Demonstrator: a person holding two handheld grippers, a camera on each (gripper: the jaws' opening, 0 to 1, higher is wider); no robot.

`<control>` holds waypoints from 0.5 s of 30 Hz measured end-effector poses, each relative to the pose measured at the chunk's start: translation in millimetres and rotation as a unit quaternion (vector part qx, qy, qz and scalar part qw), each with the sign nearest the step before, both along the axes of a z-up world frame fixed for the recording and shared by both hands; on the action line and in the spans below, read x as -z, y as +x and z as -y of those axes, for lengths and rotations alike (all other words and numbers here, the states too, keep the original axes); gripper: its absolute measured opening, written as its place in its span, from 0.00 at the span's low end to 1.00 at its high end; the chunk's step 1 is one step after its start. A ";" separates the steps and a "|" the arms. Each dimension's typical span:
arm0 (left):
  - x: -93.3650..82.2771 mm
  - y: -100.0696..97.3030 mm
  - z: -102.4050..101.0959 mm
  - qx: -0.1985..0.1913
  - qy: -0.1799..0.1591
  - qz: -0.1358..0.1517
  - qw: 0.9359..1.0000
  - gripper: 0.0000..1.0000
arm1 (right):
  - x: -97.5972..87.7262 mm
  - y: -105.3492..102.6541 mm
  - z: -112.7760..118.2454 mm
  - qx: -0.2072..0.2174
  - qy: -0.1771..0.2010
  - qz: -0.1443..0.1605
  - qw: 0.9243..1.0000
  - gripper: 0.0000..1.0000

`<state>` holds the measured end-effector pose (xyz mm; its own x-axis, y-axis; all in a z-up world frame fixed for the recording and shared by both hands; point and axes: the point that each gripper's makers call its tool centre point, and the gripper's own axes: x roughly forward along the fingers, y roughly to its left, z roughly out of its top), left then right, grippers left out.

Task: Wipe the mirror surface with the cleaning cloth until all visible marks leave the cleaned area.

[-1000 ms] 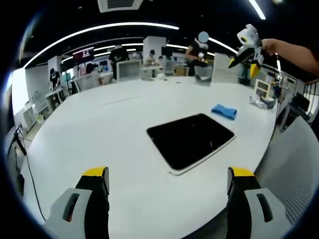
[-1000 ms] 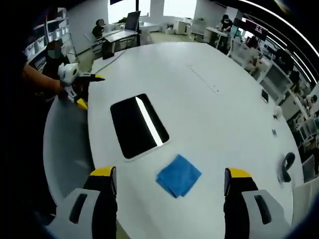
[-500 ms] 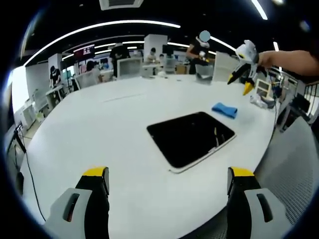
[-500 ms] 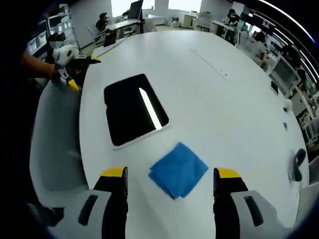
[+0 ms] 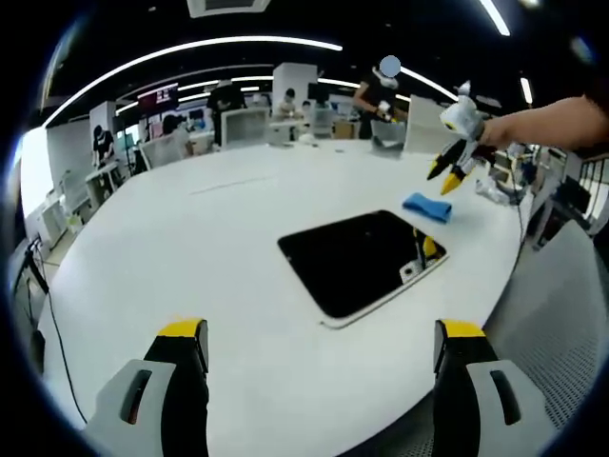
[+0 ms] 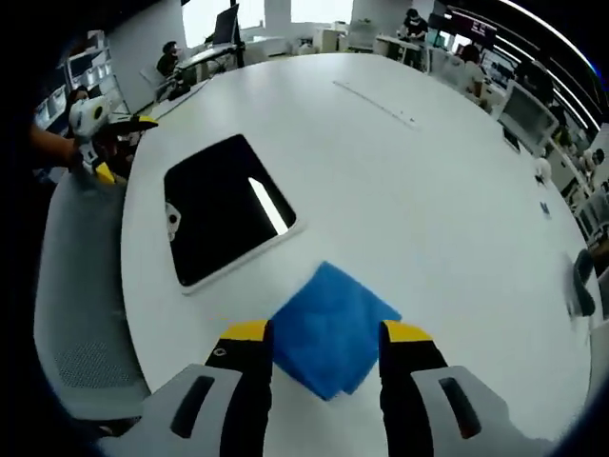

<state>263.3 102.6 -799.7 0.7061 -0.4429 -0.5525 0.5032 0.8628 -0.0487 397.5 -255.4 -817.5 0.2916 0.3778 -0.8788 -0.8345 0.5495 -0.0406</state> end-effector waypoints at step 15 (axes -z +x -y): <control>-2.0 0.6 0.3 0.004 0.004 0.005 1.000 0.99 | 40.3 9.1 1.8 0.056 0.012 -0.008 0.998 0.32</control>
